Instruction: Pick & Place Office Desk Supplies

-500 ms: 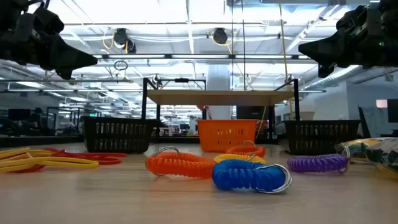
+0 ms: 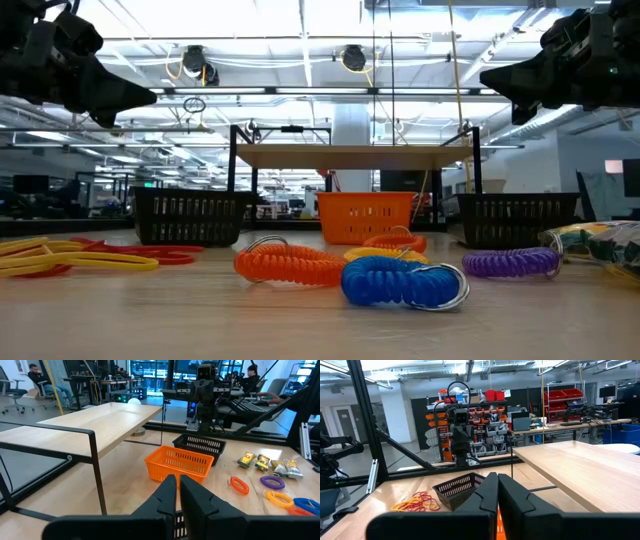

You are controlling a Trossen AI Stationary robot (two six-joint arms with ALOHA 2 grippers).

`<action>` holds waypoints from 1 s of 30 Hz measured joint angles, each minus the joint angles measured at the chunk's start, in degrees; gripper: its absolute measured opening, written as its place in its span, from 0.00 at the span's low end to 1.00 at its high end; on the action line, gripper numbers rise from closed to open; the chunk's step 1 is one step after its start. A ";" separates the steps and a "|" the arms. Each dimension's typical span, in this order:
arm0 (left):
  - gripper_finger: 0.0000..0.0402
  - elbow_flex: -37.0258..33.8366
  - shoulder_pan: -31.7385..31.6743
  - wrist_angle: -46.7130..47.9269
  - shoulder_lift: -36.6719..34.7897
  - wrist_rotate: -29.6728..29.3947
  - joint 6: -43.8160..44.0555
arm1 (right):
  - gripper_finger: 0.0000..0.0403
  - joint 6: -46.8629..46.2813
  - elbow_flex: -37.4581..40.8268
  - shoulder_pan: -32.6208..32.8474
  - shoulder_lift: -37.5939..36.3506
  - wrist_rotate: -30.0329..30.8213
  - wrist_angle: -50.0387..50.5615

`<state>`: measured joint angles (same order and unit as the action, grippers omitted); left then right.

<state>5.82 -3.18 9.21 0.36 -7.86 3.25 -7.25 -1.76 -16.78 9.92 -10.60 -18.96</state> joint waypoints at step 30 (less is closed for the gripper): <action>0.06 0.00 0.00 -0.07 0.00 -0.11 -1.90 | 0.00 0.00 0.00 0.01 0.02 0.01 0.00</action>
<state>5.82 -3.18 9.15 0.36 -7.97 1.34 -7.25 -1.76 -16.77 9.93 -10.59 -18.96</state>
